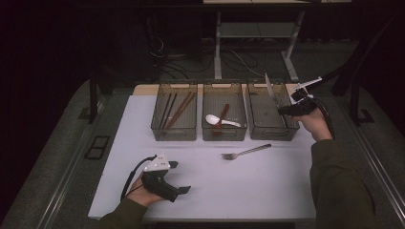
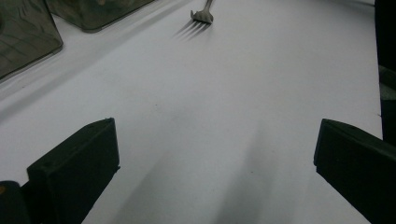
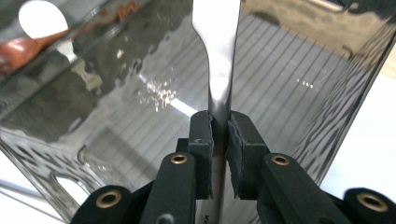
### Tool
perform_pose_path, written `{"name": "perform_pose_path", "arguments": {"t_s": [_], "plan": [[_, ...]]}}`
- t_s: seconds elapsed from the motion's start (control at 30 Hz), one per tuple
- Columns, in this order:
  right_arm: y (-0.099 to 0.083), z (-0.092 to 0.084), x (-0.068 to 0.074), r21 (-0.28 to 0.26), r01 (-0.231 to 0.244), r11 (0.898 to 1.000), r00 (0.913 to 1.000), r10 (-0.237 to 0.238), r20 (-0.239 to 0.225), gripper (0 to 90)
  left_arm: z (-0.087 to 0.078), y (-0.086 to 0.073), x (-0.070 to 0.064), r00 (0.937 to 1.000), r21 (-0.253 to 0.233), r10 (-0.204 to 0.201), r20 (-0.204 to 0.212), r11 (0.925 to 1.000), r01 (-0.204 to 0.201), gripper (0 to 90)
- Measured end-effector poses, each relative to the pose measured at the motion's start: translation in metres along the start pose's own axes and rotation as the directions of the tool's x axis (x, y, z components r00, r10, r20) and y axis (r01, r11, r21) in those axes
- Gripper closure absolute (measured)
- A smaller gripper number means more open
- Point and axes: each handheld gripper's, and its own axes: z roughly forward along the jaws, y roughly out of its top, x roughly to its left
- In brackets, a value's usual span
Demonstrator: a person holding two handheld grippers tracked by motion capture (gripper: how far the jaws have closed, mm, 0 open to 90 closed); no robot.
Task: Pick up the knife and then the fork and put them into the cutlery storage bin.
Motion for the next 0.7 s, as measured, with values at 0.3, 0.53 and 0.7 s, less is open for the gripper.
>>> {"name": "perform_pose_path", "arguments": {"t_s": [0.3, 0.53, 0.7], "plan": [[-0.002, 0.008, 0.003, 0.077, 0.027, 0.997, 0.9996, -0.028, 0.008, 80.1, 0.0, 0.0, 0.0, 1.0, 0.001, 0.001, 0.001, 1.0, -0.001, 0.0], [-0.002, 0.014, 0.004, 0.121, 0.042, 0.992, 0.9988, -0.044, 0.021, 80.0, 0.0, 0.0, 0.0, 1.0, 0.005, 0.002, 0.004, 1.0, -0.002, 0.0], [-0.001, 0.017, 0.006, 0.146, 0.063, 0.987, 0.9967, -0.07, 0.041, 79.0, 0.001, 0.0, -0.001, 1.0, 0.006, 0.001, 0.005, 1.0, -0.001, 0.0]]}}
